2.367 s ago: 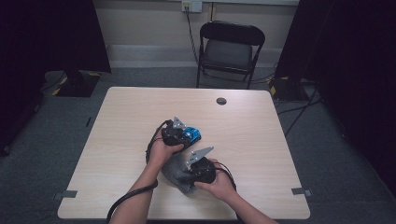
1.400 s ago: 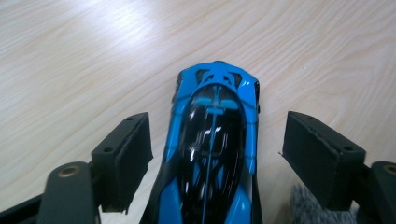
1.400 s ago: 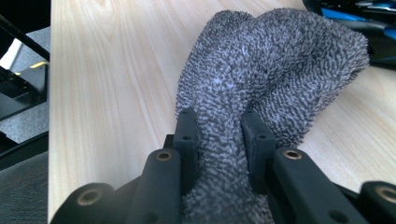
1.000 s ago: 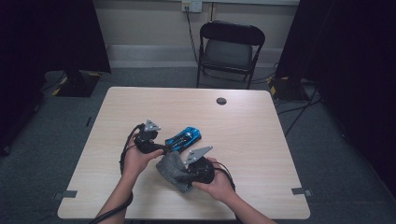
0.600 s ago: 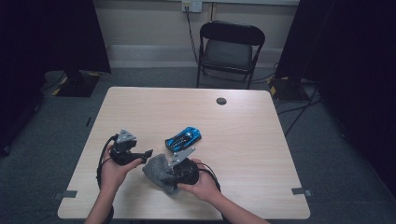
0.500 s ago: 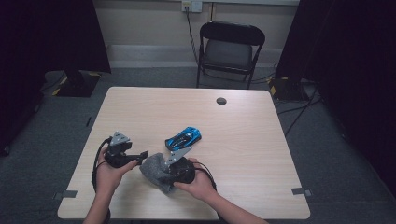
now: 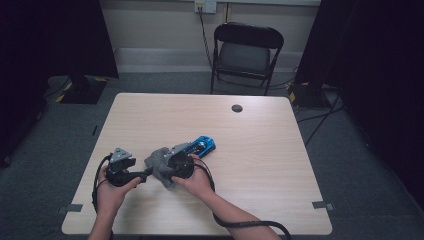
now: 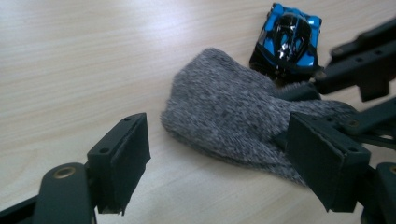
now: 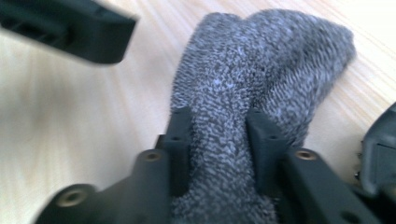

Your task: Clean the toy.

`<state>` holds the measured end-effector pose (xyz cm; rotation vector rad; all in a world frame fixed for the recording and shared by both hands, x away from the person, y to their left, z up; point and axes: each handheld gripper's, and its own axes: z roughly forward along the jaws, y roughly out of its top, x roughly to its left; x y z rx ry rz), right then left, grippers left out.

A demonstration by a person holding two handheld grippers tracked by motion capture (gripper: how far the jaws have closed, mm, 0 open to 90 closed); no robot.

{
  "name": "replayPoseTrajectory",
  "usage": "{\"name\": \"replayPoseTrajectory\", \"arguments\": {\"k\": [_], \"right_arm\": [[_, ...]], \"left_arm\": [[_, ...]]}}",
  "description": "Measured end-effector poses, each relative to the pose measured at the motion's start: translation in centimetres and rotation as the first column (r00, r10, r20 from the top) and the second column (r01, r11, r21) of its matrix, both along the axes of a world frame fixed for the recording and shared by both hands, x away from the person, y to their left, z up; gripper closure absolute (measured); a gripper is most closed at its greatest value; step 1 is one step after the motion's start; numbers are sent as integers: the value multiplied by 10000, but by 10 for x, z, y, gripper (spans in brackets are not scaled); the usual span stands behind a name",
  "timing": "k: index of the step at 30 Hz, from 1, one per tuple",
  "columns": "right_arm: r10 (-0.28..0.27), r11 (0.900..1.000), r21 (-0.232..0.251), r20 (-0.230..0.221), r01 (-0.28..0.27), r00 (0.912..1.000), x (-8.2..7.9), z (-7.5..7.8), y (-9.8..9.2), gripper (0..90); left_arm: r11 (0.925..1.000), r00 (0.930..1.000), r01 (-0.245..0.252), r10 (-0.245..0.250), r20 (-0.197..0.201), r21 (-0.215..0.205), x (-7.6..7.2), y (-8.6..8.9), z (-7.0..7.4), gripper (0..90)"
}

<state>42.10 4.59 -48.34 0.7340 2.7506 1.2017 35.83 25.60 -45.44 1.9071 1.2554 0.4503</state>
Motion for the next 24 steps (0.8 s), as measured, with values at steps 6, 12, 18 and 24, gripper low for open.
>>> {"name": "replayPoseTrajectory", "arguments": {"k": [6,12,18,24], "right_arm": [[-70,9999,108,-59,71,10000,-5,6,-9,412],[-115,9992,388,693,88,9975,-13,28,-38,457],[-611,9981,27,1170,612,9913,-12,33,-66,567],[-467,9982,-336,868,498,9951,-12,11,-68,658]], "left_arm": [[10000,10000,50,-50,-2,-53,-5,-4,0,217],[9997,9997,226,-226,-96,-101,-11,-12,3,219],[9991,9994,279,-286,-195,-330,-16,-21,6,218],[9967,9967,716,-730,-350,-392,-17,-27,3,291]]}}
